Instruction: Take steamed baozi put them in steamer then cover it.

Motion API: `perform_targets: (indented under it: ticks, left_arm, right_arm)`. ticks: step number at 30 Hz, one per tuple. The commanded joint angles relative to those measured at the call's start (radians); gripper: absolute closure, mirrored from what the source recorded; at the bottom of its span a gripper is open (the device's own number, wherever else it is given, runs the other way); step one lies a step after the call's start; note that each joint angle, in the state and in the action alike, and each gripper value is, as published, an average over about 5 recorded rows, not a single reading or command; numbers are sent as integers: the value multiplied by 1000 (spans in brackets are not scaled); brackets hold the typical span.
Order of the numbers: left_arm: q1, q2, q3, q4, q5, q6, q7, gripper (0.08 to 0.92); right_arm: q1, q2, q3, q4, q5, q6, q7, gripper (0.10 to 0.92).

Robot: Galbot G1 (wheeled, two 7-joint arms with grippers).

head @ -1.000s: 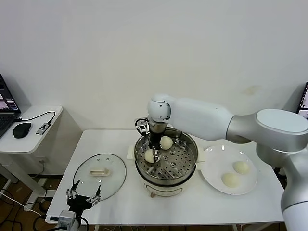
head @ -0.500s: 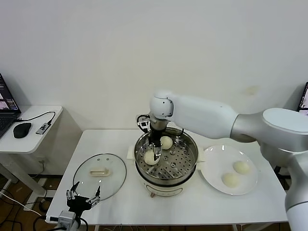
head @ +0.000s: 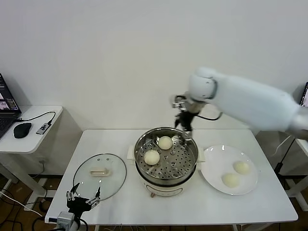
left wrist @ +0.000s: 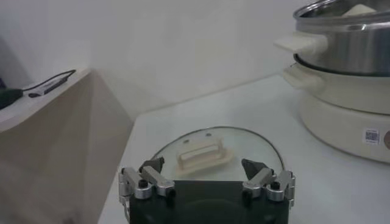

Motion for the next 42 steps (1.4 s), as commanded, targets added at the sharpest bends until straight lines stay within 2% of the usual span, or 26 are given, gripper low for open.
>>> perform_targets:
  ticks: [1,8,17,28,42]
  left_arm:
    - [3,-1,3,5,-21,0,-1,177]
    - [17,-11,14,13,-14,2,-3,177]
    - [35,-25,8,8,2,9,-2,177]
    - [45,-35,9,13,16,9,0,177]
    - [43,-29,10,28,16,8,0,177]
  right_arm:
    - [-100,-351,73,124,-156,126,-24,203]
    - [-357,-378,255,75,-261,167,-3,203]
    - [-647,-324,458,-2,-362,194,11,203]
    - [-737,-242,514,-70,-413,219,33,203]
    - [-764,-210,519,-108,-473,215,45,203]
